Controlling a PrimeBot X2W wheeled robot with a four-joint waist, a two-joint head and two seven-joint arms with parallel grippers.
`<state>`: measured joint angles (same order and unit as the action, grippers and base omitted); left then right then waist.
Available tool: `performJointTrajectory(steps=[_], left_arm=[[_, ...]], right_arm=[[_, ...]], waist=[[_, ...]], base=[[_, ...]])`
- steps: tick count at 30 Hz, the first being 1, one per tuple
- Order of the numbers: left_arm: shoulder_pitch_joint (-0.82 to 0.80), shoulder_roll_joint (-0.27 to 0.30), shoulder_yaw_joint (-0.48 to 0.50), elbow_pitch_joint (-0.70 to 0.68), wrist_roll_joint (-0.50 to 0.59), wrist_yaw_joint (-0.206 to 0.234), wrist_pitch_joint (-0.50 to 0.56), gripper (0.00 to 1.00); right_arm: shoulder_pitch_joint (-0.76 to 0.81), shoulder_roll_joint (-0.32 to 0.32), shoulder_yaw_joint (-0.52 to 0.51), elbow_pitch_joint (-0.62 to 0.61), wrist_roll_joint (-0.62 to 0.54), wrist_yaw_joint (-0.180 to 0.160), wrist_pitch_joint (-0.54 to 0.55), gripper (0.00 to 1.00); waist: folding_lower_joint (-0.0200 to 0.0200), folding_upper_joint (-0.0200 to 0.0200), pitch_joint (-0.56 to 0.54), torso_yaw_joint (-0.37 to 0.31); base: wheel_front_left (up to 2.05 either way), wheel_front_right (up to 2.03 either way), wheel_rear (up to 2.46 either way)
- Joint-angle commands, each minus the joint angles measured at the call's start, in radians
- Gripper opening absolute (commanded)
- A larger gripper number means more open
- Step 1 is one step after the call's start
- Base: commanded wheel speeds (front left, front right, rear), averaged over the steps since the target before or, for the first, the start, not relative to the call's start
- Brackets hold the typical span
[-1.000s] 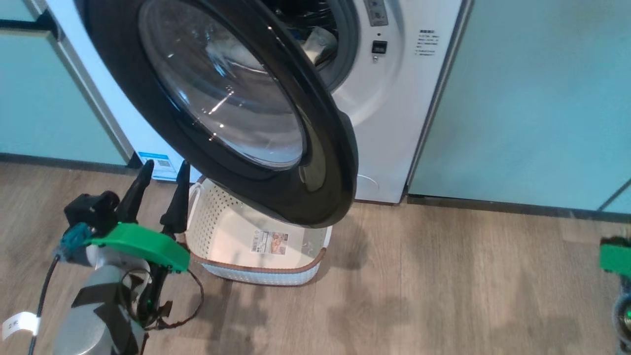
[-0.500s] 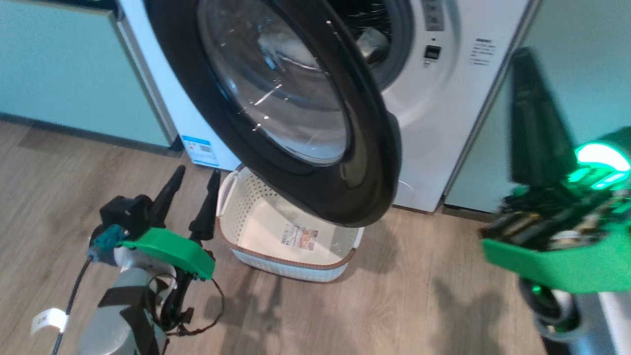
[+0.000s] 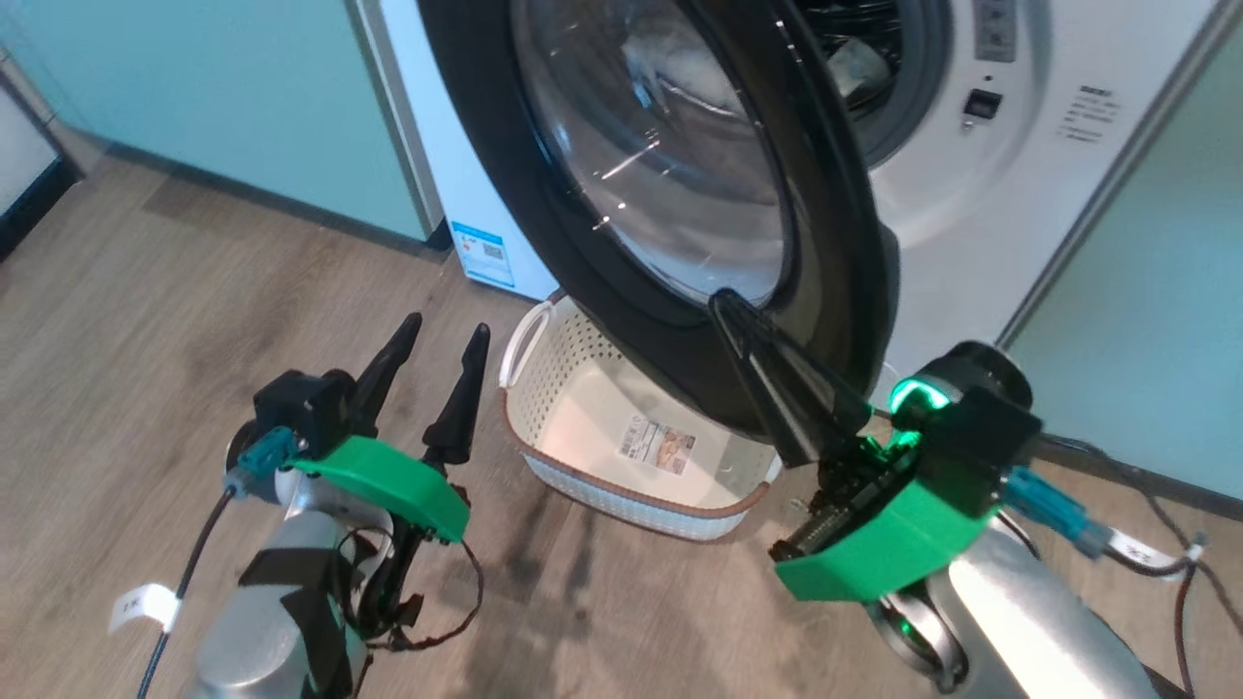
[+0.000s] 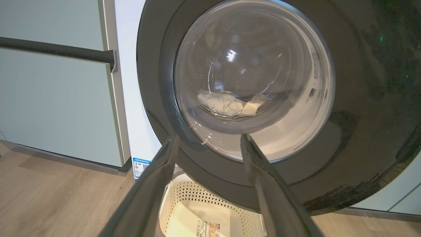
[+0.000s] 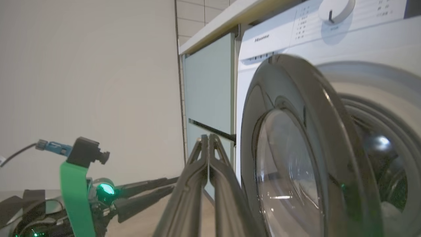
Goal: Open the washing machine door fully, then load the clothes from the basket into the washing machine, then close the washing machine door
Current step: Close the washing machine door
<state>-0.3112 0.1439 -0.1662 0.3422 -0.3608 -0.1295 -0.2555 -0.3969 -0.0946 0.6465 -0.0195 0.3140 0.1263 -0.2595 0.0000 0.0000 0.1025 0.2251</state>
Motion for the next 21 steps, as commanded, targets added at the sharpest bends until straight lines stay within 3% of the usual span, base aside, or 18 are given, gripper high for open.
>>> performJointTrajectory(steps=[1,10,21], left_arm=[[-0.056,0.015,0.032,-0.025,0.009,-0.001,-0.006,1.0],[-0.063,-0.001,0.017,-0.029,0.013,-0.001,-0.006,1.0],[-0.076,-0.016,0.008,-0.036,0.015,-0.001,-0.006,1.0]], right_arm=[[-0.013,0.011,0.007,-0.01,0.0,0.004,-0.002,0.0],[0.025,0.028,-0.036,0.16,-0.009,0.004,-0.002,0.0],[0.014,0.04,-0.118,0.265,-0.018,0.004,-0.002,0.0]], waist=[[0.0,0.0,0.009,0.011],[0.0,0.0,0.027,0.041],[0.0,0.0,0.061,0.046]], base=[[0.0,0.0,0.0],[0.0,0.0,0.0],[0.0,0.0,0.0]])
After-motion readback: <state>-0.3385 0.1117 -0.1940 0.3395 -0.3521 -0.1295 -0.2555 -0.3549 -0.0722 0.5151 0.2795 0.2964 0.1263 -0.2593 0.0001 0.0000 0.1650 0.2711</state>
